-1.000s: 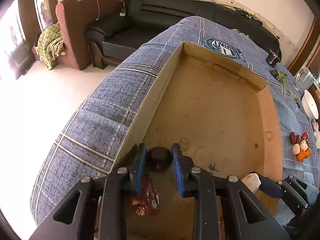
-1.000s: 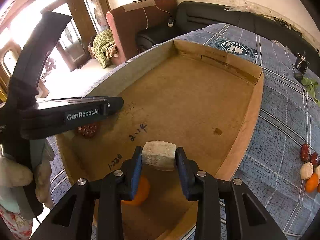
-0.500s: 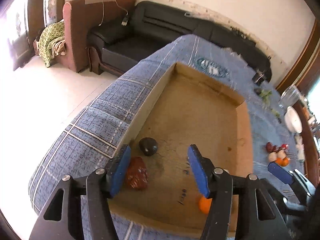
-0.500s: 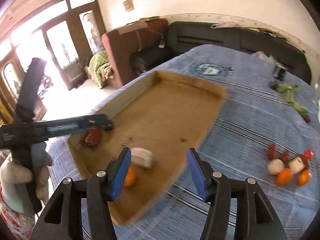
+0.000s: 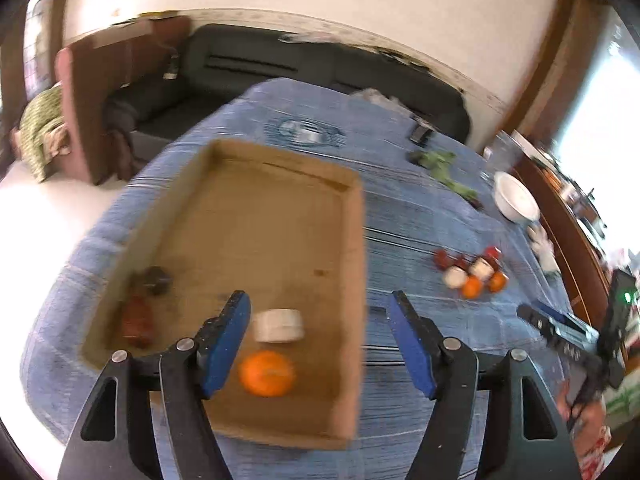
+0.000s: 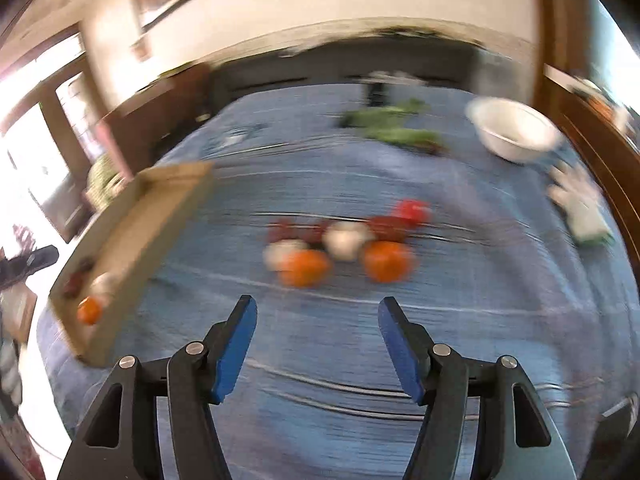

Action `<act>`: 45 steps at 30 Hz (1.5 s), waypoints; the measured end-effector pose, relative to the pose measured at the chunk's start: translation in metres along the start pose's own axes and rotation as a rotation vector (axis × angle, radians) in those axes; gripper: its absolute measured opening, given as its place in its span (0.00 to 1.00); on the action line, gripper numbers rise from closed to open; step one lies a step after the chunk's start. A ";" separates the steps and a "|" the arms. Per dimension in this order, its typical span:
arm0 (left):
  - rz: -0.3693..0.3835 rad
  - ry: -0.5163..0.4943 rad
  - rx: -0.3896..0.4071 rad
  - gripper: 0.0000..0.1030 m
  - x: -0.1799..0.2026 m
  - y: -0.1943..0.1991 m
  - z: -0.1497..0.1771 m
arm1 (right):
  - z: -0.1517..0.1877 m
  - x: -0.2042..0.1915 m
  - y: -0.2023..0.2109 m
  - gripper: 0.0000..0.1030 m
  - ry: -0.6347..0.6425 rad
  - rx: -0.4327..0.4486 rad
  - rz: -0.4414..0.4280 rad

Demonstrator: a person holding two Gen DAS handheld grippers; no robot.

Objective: Organize fruits
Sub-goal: 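Carry the beige cube and dark date into the tray and release both, then grasp an orange with the right tool while the left tool grasps another orange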

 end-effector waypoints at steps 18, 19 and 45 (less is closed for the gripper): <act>0.125 -0.247 -0.133 0.67 0.133 -0.142 0.023 | -0.033 0.046 -0.063 0.64 -0.187 -0.052 -0.030; 0.129 -0.262 -0.129 0.66 0.136 -0.143 0.023 | -0.034 0.044 -0.067 0.62 -0.178 -0.055 -0.032; 0.256 -0.418 -0.134 0.28 0.177 -0.181 0.030 | -0.023 0.058 -0.075 0.34 -0.160 -0.059 0.000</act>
Point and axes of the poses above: each gripper's, at about its wrist camera, not at the fingertips, and y roughly against the way its jaws point, x to its right, z to its underside, the point moved 9 cm from there along -y, roughly the way its jaws point, and after that the axes turned 11 degrees about z, right-handed, at the moved point
